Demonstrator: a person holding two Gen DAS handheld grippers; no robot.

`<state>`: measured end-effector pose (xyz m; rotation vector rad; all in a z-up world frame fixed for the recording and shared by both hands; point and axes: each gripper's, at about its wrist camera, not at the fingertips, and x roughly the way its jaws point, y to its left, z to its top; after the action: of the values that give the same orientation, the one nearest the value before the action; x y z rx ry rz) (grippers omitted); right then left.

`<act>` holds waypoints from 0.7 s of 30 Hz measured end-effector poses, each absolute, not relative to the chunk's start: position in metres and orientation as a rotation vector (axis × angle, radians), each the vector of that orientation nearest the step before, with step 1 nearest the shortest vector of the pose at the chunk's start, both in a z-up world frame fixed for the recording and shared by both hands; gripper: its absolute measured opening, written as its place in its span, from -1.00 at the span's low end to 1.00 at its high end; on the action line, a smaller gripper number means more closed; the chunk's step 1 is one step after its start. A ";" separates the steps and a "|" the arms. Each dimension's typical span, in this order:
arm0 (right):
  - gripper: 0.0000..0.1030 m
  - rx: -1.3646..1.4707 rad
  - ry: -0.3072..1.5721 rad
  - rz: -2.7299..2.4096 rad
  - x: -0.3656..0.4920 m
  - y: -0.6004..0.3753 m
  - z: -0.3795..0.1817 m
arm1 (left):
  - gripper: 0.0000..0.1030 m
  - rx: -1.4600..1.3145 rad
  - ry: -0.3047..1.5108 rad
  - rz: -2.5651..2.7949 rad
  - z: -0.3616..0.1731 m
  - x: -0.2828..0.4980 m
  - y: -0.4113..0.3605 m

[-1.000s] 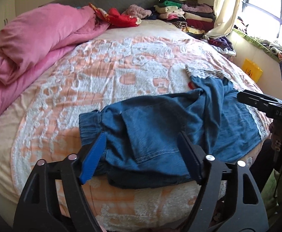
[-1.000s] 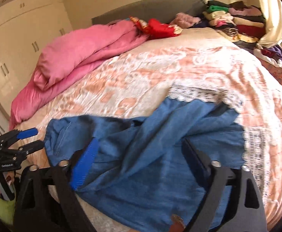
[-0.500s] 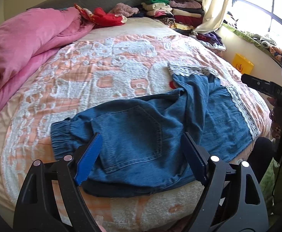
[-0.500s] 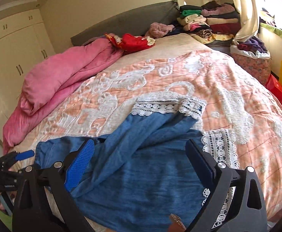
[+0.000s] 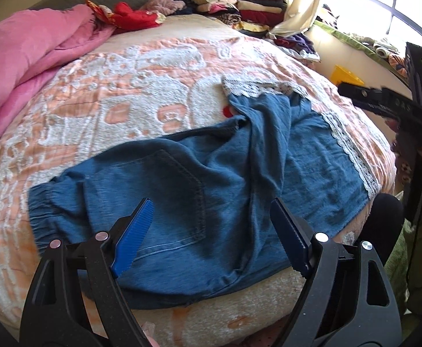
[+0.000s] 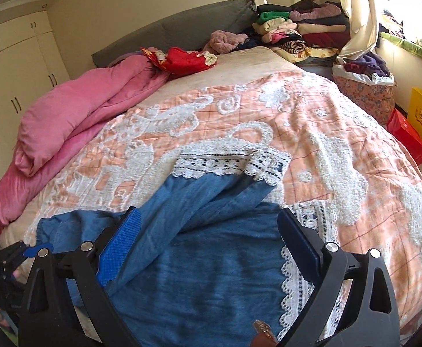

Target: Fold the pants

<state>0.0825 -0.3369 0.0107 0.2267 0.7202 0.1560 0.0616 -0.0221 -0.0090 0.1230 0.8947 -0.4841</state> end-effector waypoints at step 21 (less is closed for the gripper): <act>0.83 0.073 0.985 0.161 0.253 -0.231 -0.040 | -0.03 0.132 0.980 -0.608 -0.060 0.079 -0.075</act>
<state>0.2534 -0.2306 -0.0404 0.0727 0.9851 0.1606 0.0792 -0.0747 -0.0599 0.1323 0.9799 -0.6083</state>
